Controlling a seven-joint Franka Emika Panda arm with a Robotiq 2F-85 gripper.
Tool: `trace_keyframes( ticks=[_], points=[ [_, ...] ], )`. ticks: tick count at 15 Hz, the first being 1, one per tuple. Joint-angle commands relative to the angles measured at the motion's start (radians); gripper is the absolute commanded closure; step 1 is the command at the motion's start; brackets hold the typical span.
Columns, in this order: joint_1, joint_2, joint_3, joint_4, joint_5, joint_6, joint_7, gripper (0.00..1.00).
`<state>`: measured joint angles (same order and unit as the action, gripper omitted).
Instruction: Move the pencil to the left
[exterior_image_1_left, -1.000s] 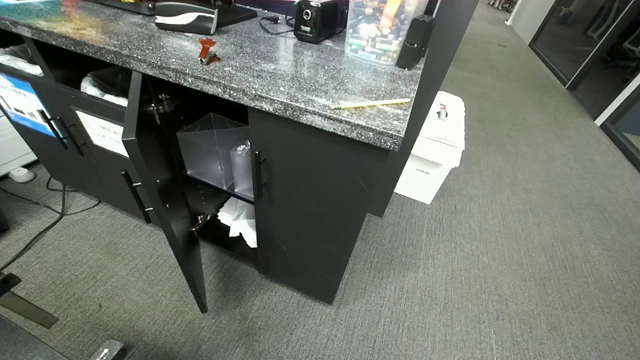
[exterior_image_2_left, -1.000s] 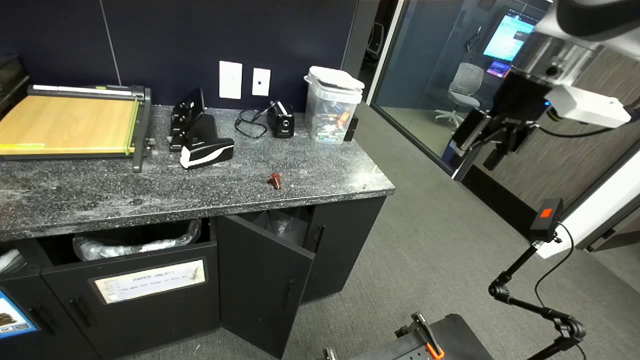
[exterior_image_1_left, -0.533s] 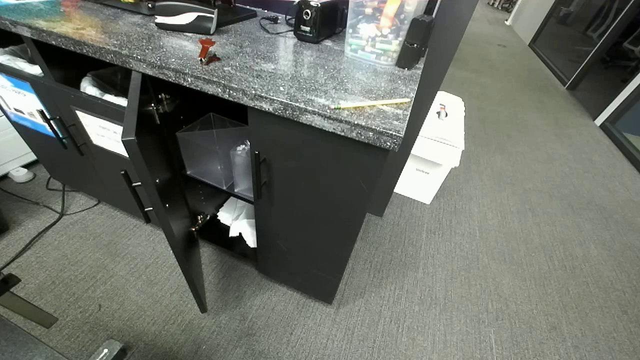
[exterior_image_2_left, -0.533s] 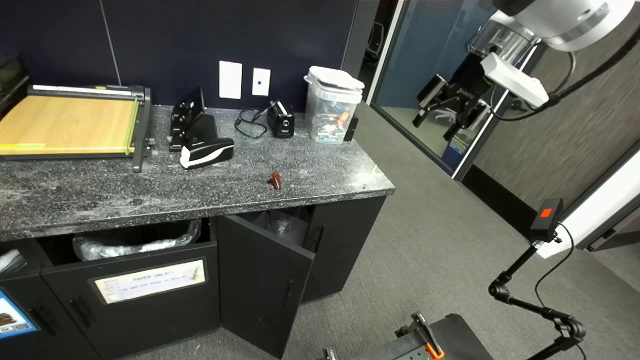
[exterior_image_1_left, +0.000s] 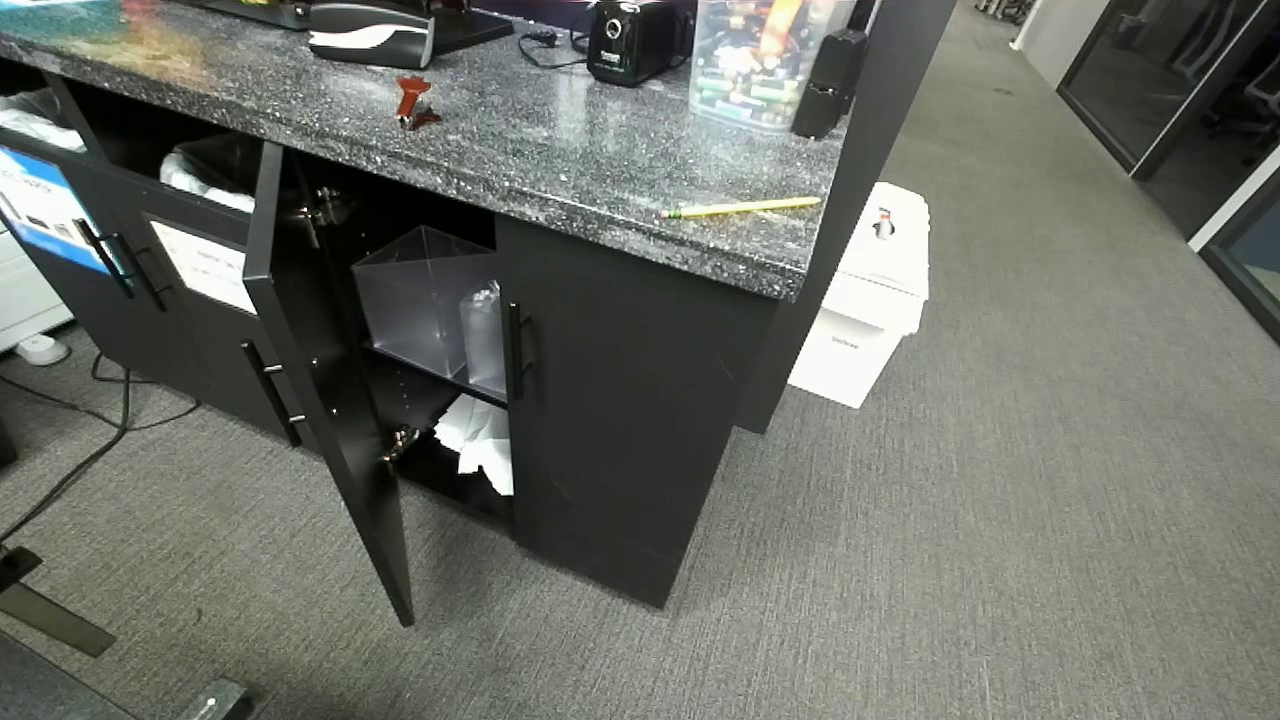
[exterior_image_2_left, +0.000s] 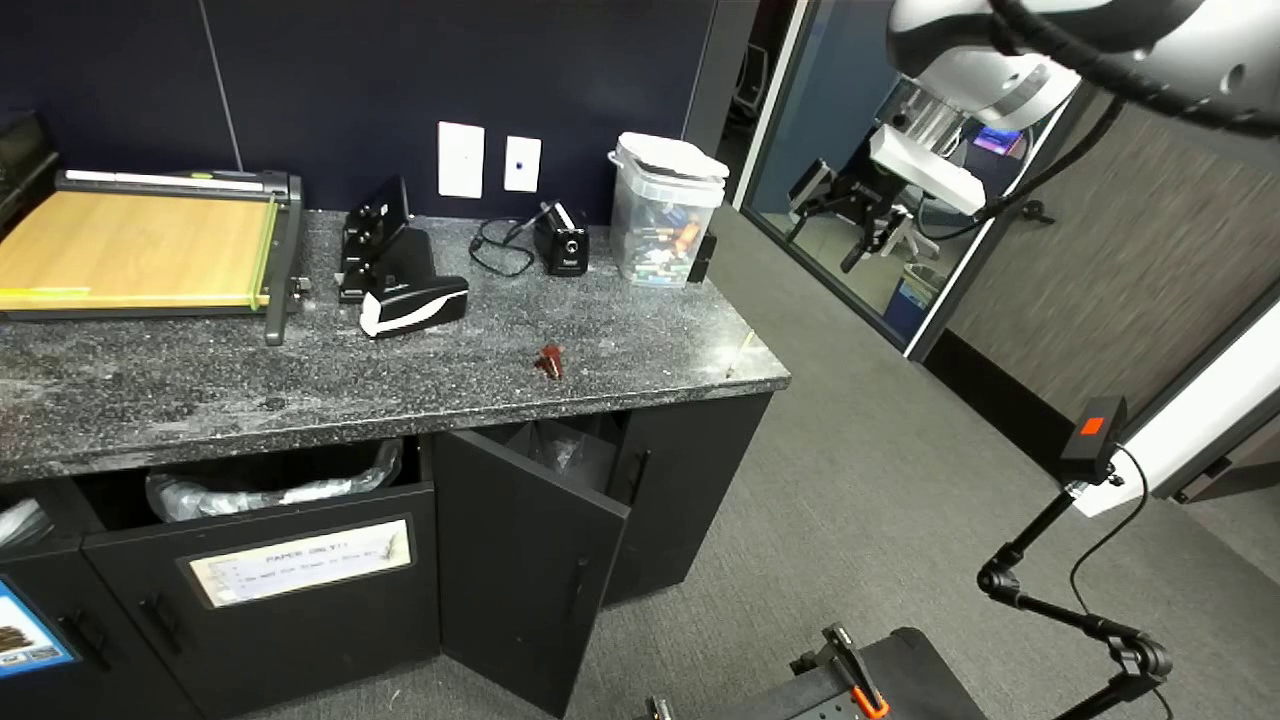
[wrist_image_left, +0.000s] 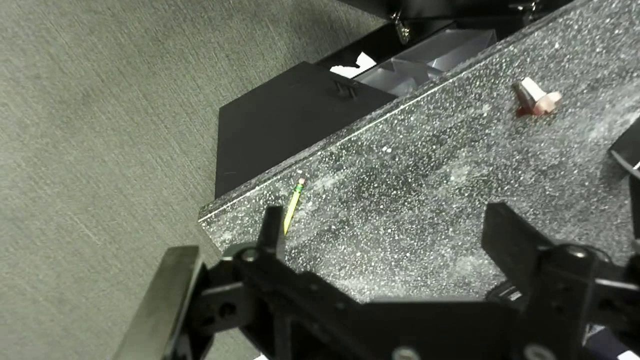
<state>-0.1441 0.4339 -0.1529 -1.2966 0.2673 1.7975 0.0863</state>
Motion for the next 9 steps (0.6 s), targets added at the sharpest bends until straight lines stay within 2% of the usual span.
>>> trace_keyframes(
  ticks=[1, 9],
  points=[
    [-0.046, 0.194, 0.027, 0.247, 0.012, -0.038, 0.081, 0.00],
    [-0.117, 0.499, 0.067, 0.599, 0.035, -0.055, 0.194, 0.00]
  ],
)
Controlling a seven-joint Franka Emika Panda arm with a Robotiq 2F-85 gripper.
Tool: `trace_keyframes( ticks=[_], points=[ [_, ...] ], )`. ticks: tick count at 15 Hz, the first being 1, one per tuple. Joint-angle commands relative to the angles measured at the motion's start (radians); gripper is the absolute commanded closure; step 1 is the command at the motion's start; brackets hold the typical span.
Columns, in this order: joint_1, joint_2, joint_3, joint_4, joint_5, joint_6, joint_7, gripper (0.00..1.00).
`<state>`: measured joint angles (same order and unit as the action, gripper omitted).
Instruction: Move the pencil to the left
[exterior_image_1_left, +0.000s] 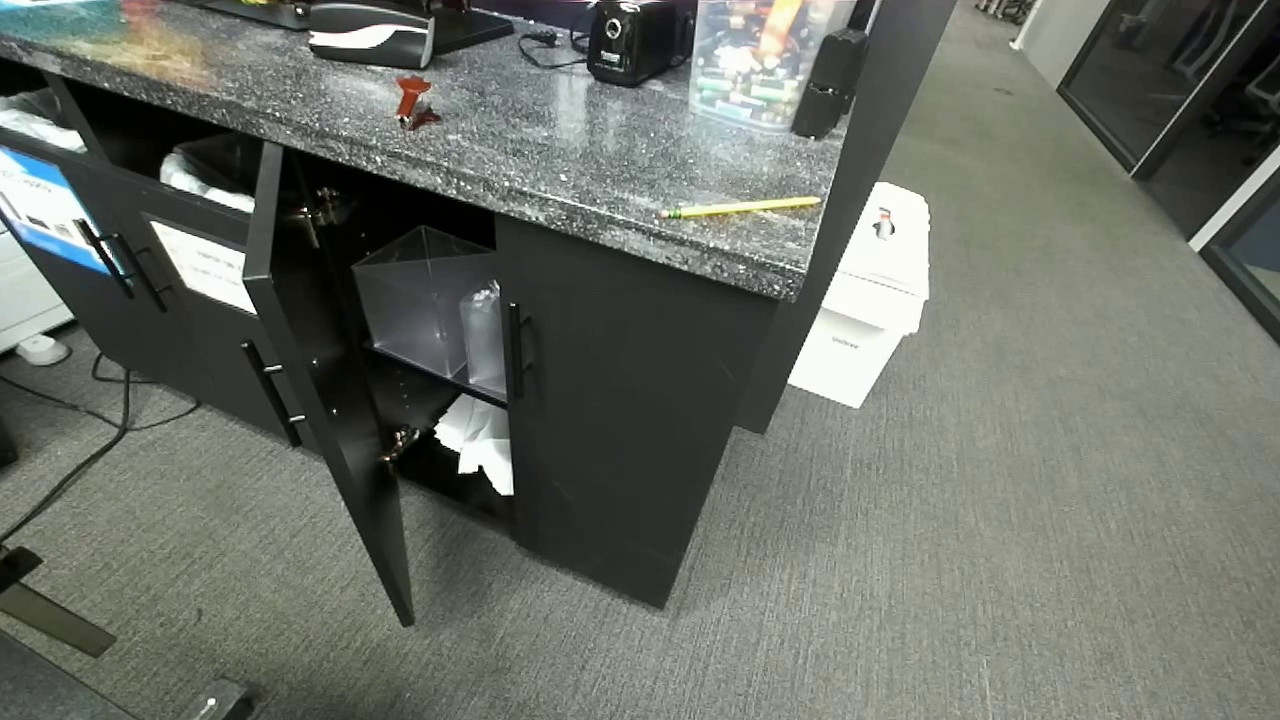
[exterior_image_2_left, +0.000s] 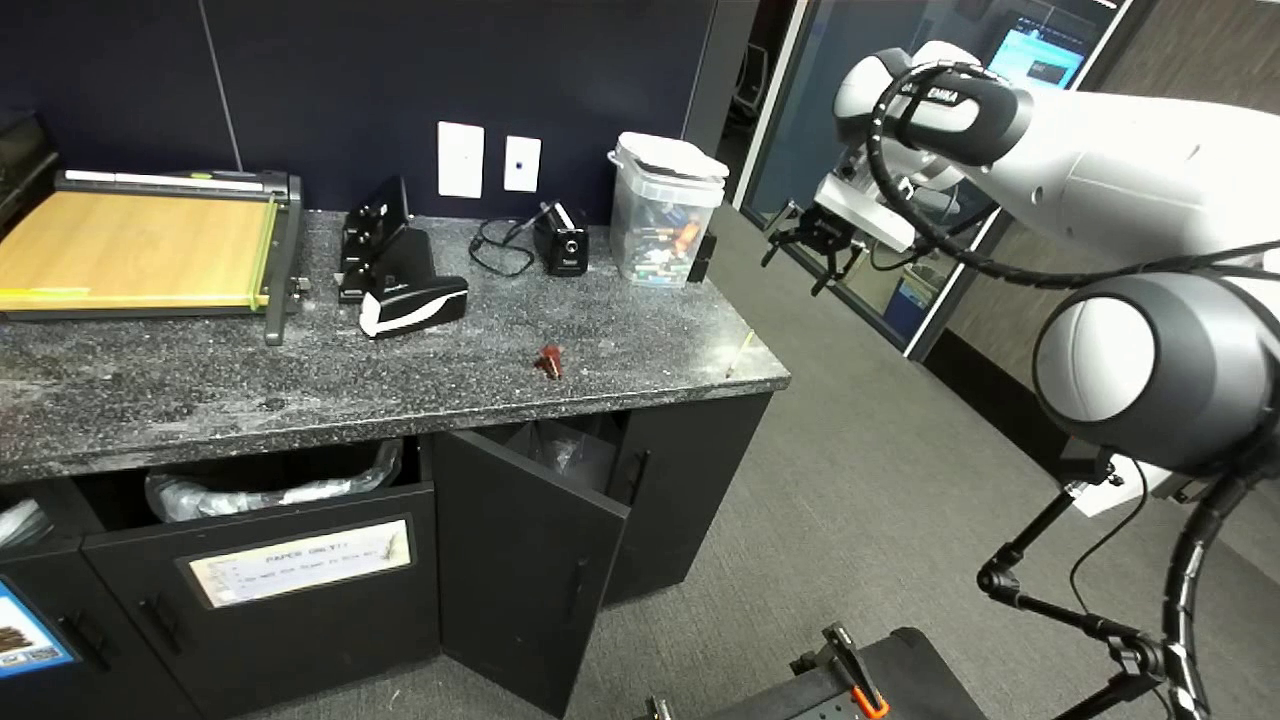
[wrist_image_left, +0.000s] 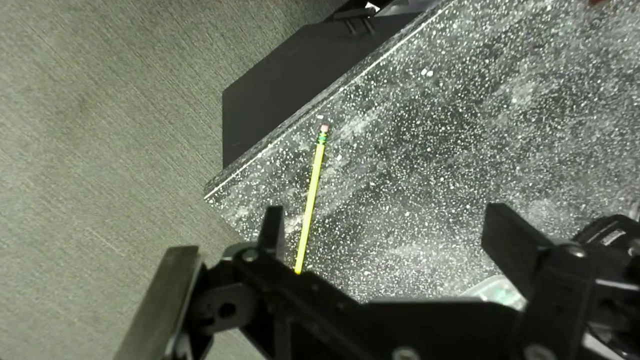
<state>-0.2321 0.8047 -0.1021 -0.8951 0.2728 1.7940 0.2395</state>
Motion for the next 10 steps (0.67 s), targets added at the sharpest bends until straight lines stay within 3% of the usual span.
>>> trace_keyframes(
  ticks=[1, 4, 10],
  points=[
    [-0.037, 0.162, 0.023, 0.239, 0.032, -0.050, 0.046, 0.00],
    [-0.049, 0.260, 0.029, 0.356, 0.031, -0.056, 0.069, 0.00],
    [-0.054, 0.360, 0.050, 0.417, -0.018, -0.051, 0.150, 0.00]
  ],
)
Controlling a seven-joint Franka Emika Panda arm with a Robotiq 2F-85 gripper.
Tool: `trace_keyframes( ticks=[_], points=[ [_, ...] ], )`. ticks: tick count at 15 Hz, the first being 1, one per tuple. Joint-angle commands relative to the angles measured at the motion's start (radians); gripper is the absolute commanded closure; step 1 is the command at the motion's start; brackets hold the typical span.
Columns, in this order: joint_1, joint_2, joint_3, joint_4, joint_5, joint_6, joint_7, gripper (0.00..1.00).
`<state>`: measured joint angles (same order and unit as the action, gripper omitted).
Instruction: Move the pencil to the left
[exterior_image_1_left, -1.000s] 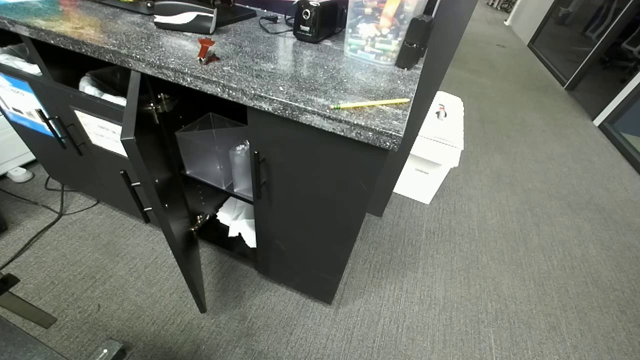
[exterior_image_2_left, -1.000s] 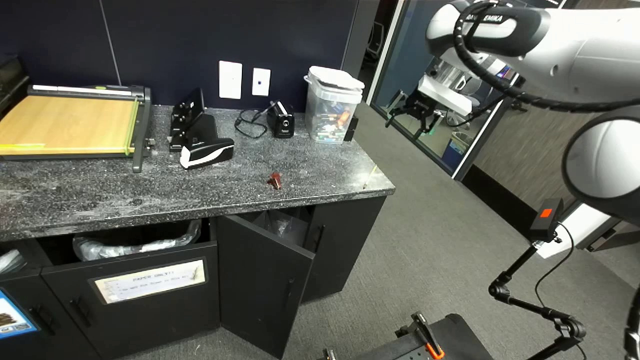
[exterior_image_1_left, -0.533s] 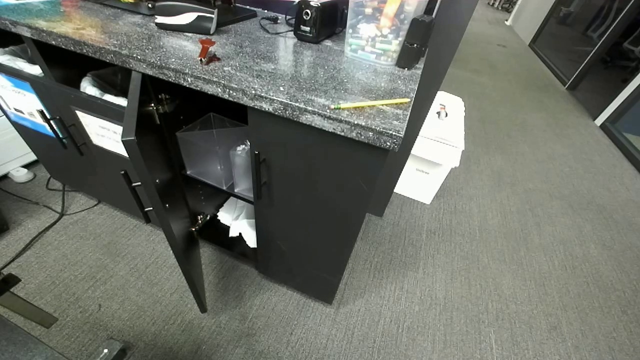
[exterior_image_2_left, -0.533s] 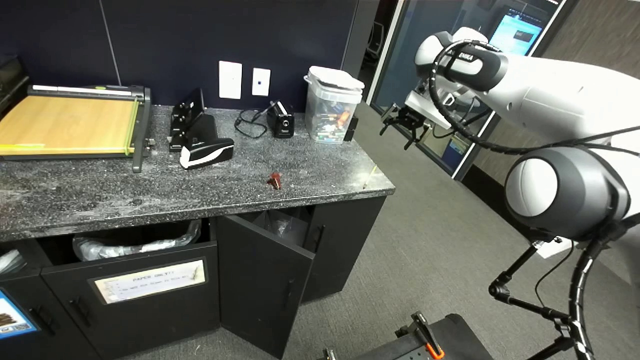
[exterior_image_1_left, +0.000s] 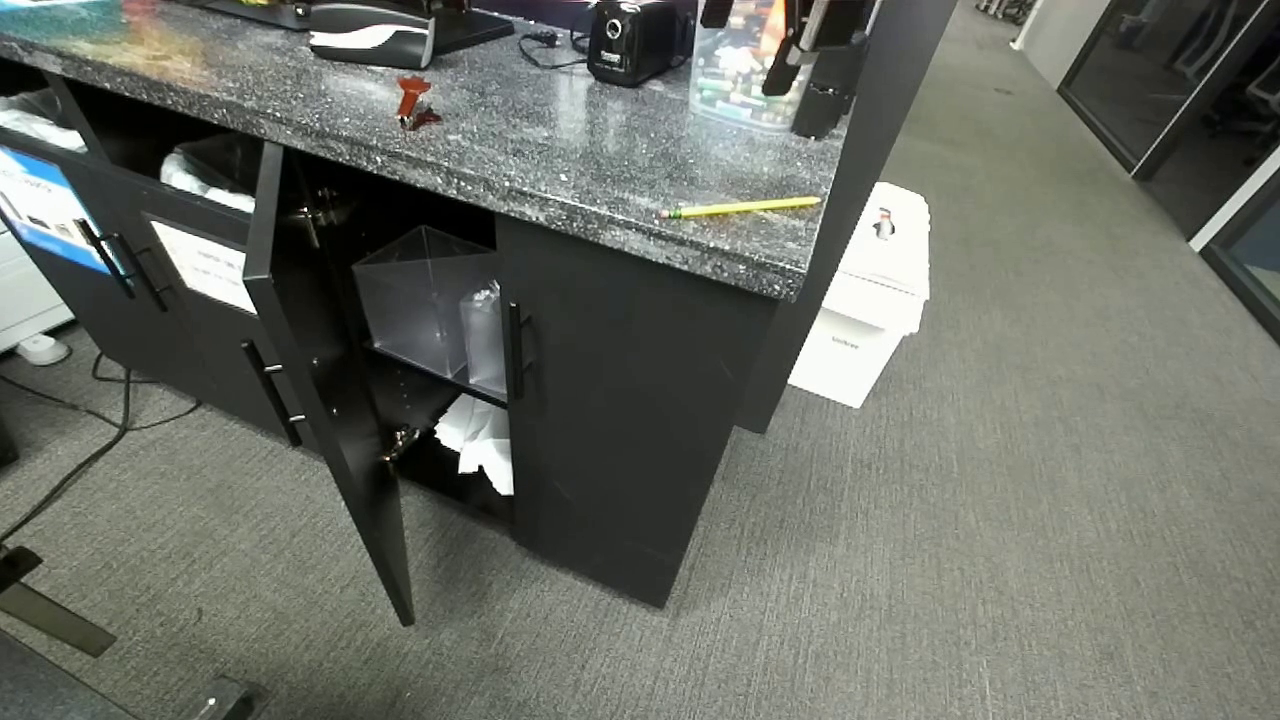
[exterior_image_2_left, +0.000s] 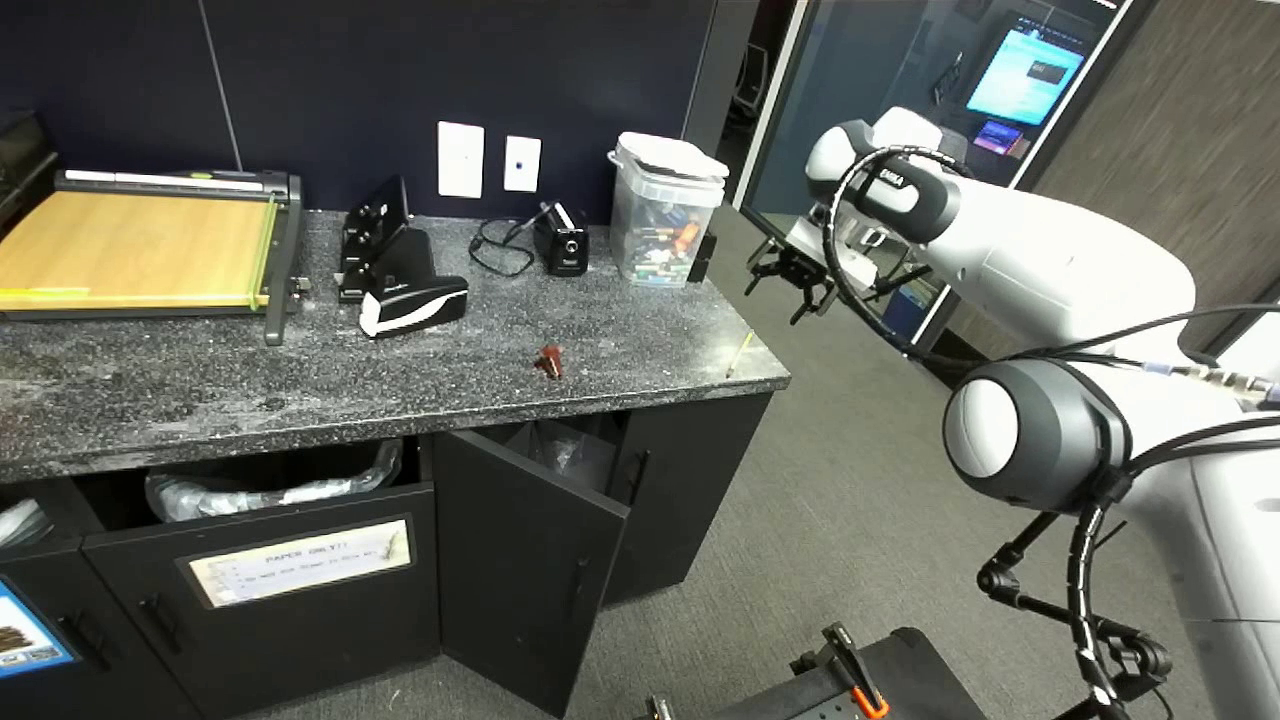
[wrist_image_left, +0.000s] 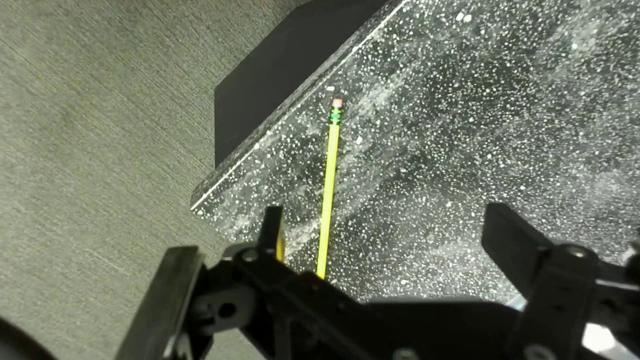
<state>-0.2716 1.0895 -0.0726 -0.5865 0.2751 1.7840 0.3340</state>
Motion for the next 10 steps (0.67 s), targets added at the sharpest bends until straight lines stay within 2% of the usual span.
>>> trace_keyframes(
  ticks=[1, 10],
  points=[
    [-0.014, 0.091, 0.018, 0.119, -0.025, -0.043, 0.072, 0.00],
    [-0.013, 0.207, 0.011, 0.192, -0.071, -0.056, 0.187, 0.00]
  ],
)
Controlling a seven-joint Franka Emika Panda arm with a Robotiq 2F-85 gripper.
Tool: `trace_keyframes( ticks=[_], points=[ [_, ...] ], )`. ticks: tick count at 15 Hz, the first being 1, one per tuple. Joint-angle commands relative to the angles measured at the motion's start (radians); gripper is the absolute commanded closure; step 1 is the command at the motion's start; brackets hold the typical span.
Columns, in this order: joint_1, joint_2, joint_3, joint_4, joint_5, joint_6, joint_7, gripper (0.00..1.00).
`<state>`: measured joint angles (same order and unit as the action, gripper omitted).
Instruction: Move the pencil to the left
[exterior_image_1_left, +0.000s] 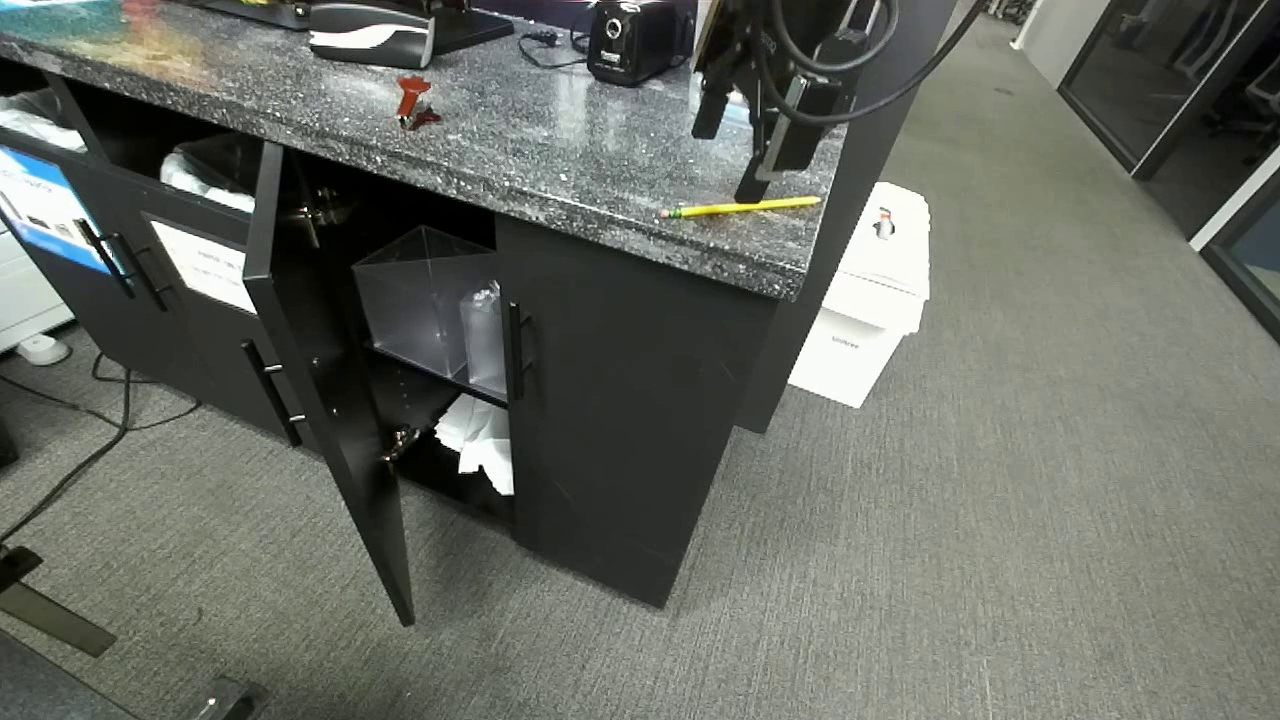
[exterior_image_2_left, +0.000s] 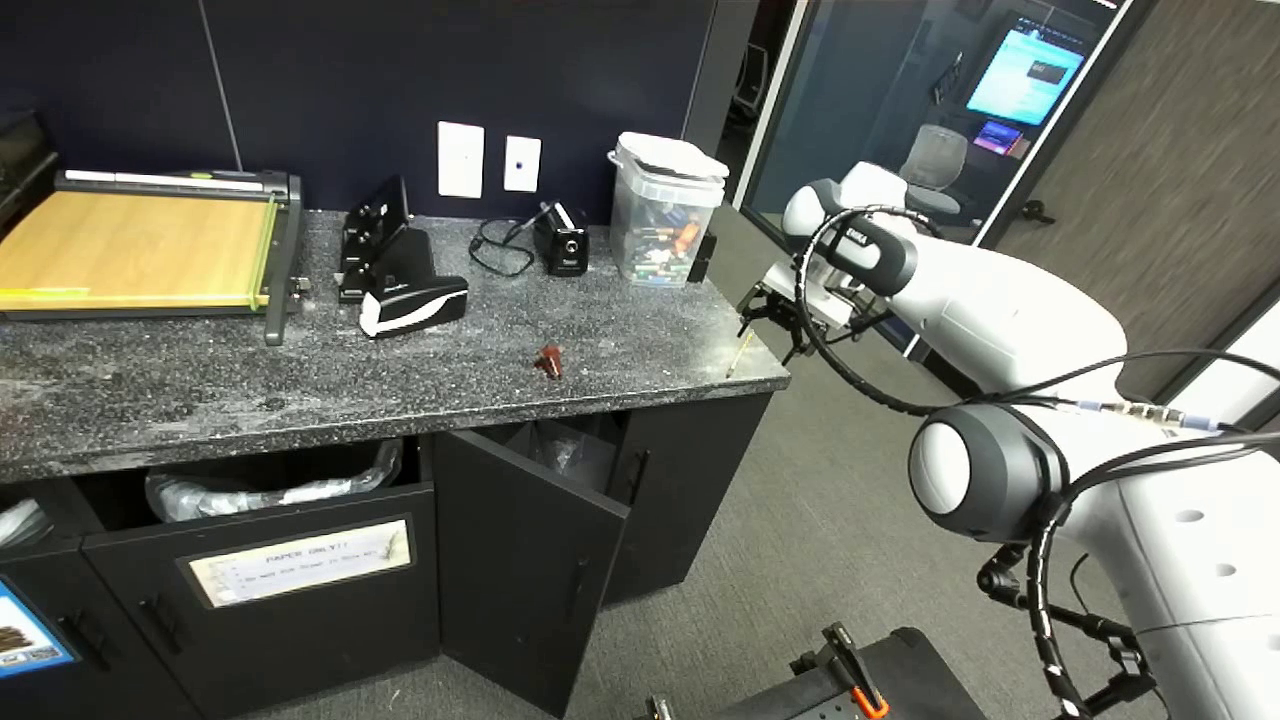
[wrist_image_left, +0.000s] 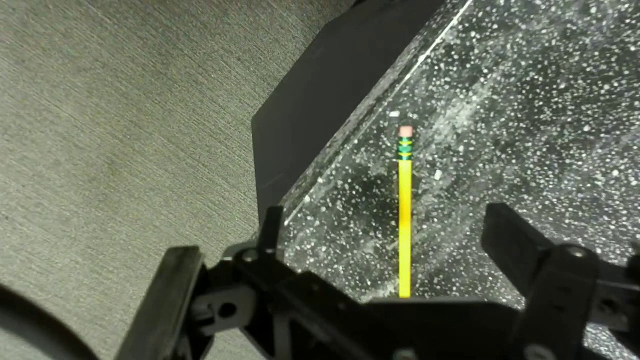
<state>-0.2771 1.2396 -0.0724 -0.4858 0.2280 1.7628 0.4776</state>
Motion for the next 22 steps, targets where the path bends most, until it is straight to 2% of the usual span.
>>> trace_keyframes(
  ticks=[1, 3, 5, 22],
  points=[
    [-0.007, 0.066, 0.010, 0.097, -0.029, -0.037, 0.053, 0.00],
    [-0.007, 0.081, 0.011, 0.105, -0.034, -0.036, 0.069, 0.00],
    [-0.003, 0.056, 0.011, 0.042, -0.038, -0.005, 0.079, 0.00],
    [0.018, 0.090, 0.000, 0.066, -0.080, 0.000, 0.138, 0.00]
  ],
)
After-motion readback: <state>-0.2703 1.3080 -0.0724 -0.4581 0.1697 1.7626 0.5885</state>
